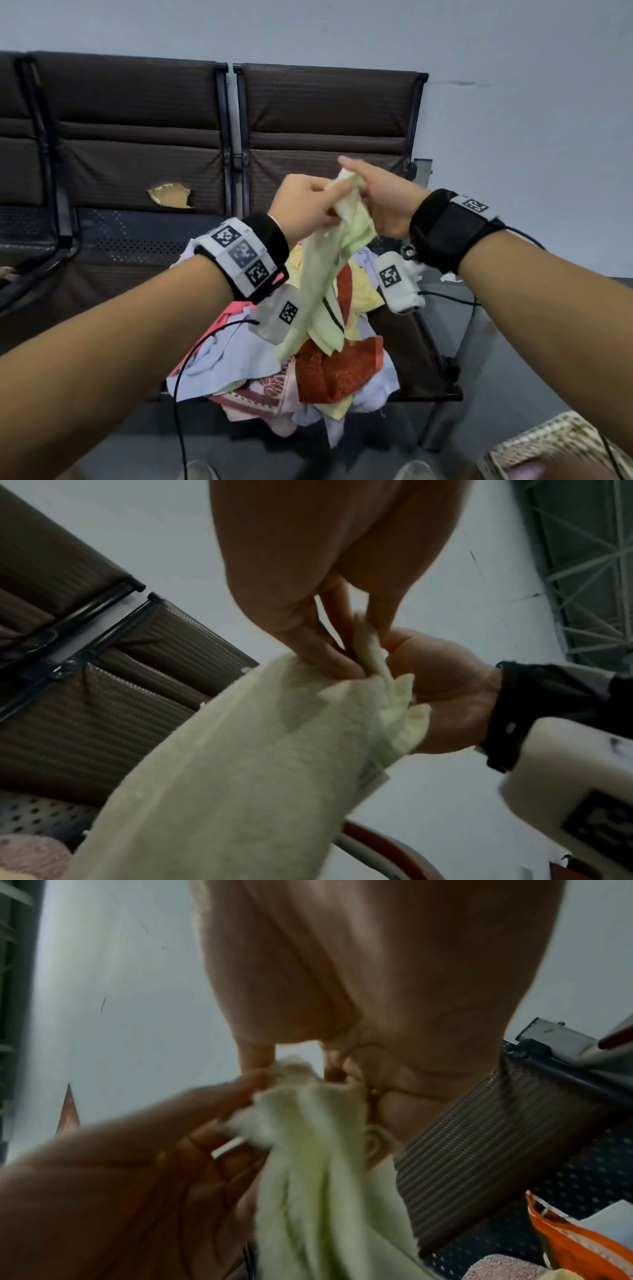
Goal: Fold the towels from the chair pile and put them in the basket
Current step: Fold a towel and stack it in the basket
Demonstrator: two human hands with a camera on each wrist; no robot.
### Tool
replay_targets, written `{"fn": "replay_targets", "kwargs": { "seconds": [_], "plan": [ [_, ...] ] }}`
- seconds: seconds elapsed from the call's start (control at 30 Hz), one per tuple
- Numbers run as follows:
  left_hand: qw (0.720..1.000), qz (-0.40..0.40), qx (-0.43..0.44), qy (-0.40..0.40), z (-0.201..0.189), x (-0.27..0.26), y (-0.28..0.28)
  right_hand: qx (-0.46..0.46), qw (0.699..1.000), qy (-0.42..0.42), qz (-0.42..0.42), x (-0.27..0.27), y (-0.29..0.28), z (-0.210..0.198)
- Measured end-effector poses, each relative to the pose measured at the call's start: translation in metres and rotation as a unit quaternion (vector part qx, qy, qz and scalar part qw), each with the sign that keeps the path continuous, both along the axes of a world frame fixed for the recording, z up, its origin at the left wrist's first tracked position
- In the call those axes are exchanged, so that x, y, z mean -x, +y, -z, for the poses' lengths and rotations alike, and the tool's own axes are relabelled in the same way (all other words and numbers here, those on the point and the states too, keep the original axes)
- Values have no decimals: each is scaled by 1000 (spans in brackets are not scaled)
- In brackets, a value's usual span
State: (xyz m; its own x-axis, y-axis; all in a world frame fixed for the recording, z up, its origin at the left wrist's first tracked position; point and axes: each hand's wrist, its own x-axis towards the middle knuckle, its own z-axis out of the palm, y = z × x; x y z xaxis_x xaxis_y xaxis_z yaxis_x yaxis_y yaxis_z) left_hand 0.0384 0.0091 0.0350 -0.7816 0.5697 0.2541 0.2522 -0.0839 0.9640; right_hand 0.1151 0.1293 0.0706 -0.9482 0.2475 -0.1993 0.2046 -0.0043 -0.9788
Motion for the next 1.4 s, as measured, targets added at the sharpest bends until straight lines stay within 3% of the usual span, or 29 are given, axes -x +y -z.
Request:
{"fn": "replay_targets", "kwargs": {
  "seconds": [0.1,0.2,0.27,0.37,0.43,0.5,0.57,0.63,0.7,0.8,0.87,0.97,1.07,1.2,1.3,1.4],
  "plan": [
    [999,29,-6,-41,-1,-1,-5,-18,1000,11,7,-4,-4,1],
    [994,-78,-61,-36,-2,17,-10,-73,997,14,19,-6,1,4],
    [995,-86,-35,-43,1,32,-13,-97,995,18,-34,-9,4,3],
    [979,135,50,-142,2,41,-22,-129,988,13,-87,-10,6,1],
    [960,213,83,-163,3,48,-23,-177,982,14,-72,-4,14,2],
    [970,171,100,-139,4,56,-15,-273,959,-5,-80,2,28,0],
    [987,86,108,-86,4,64,-4,-391,914,-67,-81,8,48,-1],
    [993,12,120,-19,2,73,6,-447,888,-99,-37,15,67,2],
    [992,-45,111,46,-3,82,16,-448,891,-49,49,23,81,7],
    [992,-89,54,74,-19,88,22,-413,890,89,169,34,87,9],
    [993,-94,19,74,-27,93,19,-391,890,148,185,38,85,8],
    [995,-84,-3,56,-20,95,9,-374,899,173,146,38,81,18],
    [996,-73,35,22,20,86,-5,-395,906,132,78,31,73,51],
    [982,-13,179,-50,100,68,-35,-413,909,5,-59,10,63,110],
    [939,57,329,-83,145,55,-54,-334,921,-119,-161,-6,53,153],
    [892,158,385,-175,163,44,-68,-202,930,-228,-206,-22,50,185]
  ]
}}
